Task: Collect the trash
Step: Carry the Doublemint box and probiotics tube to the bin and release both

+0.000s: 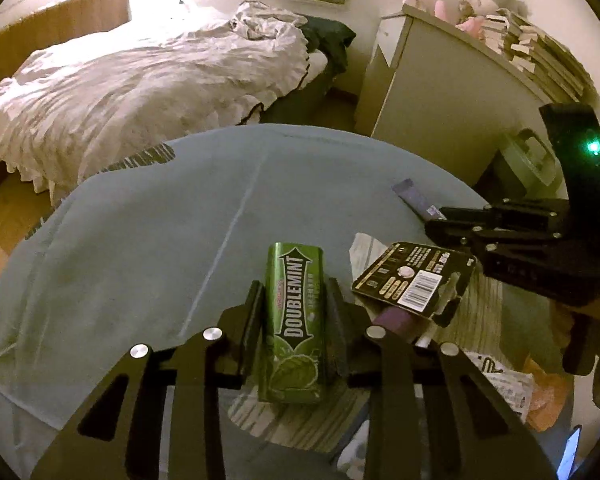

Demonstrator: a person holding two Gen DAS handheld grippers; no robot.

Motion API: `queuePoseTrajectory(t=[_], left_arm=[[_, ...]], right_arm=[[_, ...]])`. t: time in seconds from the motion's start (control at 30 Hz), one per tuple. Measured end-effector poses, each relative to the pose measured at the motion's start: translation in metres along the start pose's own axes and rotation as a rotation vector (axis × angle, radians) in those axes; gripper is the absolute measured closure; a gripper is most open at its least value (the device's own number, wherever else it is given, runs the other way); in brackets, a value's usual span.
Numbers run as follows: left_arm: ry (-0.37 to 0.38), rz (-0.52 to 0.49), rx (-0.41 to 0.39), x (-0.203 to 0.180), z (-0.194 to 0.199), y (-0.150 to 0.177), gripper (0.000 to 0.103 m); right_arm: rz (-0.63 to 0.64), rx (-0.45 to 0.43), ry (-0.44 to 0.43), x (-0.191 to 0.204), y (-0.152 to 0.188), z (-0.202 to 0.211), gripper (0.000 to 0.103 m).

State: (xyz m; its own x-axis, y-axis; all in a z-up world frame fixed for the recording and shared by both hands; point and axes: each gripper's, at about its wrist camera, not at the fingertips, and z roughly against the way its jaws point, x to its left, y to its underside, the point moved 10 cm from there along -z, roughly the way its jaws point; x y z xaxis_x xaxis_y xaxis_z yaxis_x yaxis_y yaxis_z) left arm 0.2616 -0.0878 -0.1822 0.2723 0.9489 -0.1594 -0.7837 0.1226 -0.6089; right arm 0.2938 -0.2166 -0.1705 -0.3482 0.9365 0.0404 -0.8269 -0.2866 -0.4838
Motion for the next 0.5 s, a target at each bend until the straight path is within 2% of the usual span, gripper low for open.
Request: queuePoseTrajectory(t=[0.1, 0.2, 0.33, 0.5], left_arm=[[0.038, 0.054, -0.031, 0.001, 0.011, -0.001, 0.072], [0.057, 0.075, -0.104, 0.002, 0.037, -0.004, 0.072], [0.096, 0.087, -0.179, -0.008, 0.075, -0.012, 0.072], [0.138, 0.063, -0.262, -0.037, 0.122, -0.022, 0.072]], right_arm=[[-0.044, -0.015, -0.041, -0.004, 0.004, 0.008, 0.087], [-0.111, -0.080, -0.109, -0.007, 0.003, 0.034, 0.087], [-0.191, -0.218, -0.212, -0.008, 0.005, 0.097, 0.087], [-0.242, -0.360, -0.264, -0.010, 0.016, 0.168, 0.087]])
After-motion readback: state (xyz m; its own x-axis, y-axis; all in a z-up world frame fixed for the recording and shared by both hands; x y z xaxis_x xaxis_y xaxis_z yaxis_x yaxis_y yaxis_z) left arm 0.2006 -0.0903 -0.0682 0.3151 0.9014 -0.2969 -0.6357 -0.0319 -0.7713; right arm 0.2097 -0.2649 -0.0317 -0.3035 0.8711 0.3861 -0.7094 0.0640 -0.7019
